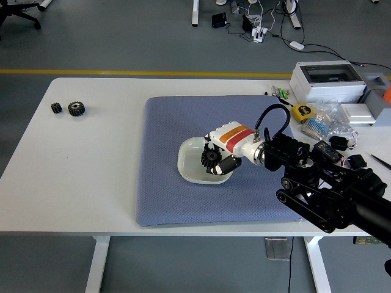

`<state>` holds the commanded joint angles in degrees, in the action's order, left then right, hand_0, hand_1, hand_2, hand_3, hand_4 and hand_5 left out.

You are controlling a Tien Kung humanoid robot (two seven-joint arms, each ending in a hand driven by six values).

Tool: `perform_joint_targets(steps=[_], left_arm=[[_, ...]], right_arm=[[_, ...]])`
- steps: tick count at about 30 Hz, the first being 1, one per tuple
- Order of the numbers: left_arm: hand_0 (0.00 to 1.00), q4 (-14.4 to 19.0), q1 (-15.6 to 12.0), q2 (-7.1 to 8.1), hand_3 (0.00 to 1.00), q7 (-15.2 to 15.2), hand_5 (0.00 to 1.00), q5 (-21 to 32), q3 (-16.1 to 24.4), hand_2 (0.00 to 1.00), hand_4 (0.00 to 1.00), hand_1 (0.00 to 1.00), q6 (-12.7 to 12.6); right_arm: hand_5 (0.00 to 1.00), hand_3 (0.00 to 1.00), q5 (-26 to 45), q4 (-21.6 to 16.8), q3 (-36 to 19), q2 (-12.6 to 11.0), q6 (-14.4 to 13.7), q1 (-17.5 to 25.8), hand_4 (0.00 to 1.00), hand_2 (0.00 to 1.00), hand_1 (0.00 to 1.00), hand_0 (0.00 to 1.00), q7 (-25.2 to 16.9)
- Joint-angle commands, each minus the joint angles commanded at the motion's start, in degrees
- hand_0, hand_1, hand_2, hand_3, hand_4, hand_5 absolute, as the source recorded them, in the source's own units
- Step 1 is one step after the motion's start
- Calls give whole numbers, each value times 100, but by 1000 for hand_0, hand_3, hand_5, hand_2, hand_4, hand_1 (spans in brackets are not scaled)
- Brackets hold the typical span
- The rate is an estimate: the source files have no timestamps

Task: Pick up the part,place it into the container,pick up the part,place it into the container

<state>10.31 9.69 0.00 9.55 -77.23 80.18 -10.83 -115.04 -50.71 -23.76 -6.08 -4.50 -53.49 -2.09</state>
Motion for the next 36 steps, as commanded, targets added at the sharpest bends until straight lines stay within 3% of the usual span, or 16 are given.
perform_joint_targets(steps=[1, 2, 8, 14, 19, 20, 25, 26, 31, 32, 36], left_arm=[[680, 0, 0, 0, 566, 1, 542, -4, -1, 658, 606, 662, 1], [681, 0, -2, 0, 565, 1, 541, -1, -2, 658, 606, 663, 0], [681, 0, -13, 0, 566, 13, 540, -21, 9, 658, 606, 663, 0], [680, 0, -36, 0, 565, 15, 540, -56, 50, 657, 606, 665, -4], [680, 0, -57, 0, 565, 16, 540, -82, 87, 657, 606, 665, 10], [680, 0, -61, 0, 565, 22, 540, -119, 119, 657, 605, 662, 12], [680, 0, -70, 0, 565, 23, 540, -152, 170, 657, 605, 662, 7], [680, 0, -71, 0, 565, 22, 541, -150, 170, 657, 606, 663, 5], [680, 0, -77, 0, 565, 18, 541, -136, 161, 657, 606, 663, 1], [680, 0, -77, 0, 565, 17, 539, -134, 162, 657, 605, 663, 0], [680, 0, -76, 0, 565, 13, 539, -114, 151, 657, 605, 663, 0]], right_arm=[[361, 884, 9, 0, 4, 1, -38, -7, 998, 720, 534, 367, -51], [391, 998, 13, -7, 5, 1, -95, -17, 998, 841, 582, 417, -128], [407, 998, -22, -57, -56, 4, -109, -46, 998, 875, 592, 435, -214], [416, 998, -184, -188, -434, -238, -34, -7, 998, 852, 612, 460, -245], [416, 998, -222, 59, -779, -369, 183, 10, 998, 852, 612, 460, -49], [408, 876, -179, 161, -829, -375, 201, 24, 998, 804, 696, 608, 5], [408, 876, 32, 563, -851, -456, 271, 115, 998, 804, 696, 608, 60], [389, 809, 71, 623, -846, -476, 283, 148, 998, 736, 674, 588, 60], [389, 809, 207, 856, -722, -510, 439, 238, 998, 736, 674, 588, 92], [374, 673, 219, 903, -698, -511, 438, 252, 998, 683, 613, 505, 89], [374, 673, 261, 1064, -684, -514, 348, 308, 998, 683, 613, 505, 92]])
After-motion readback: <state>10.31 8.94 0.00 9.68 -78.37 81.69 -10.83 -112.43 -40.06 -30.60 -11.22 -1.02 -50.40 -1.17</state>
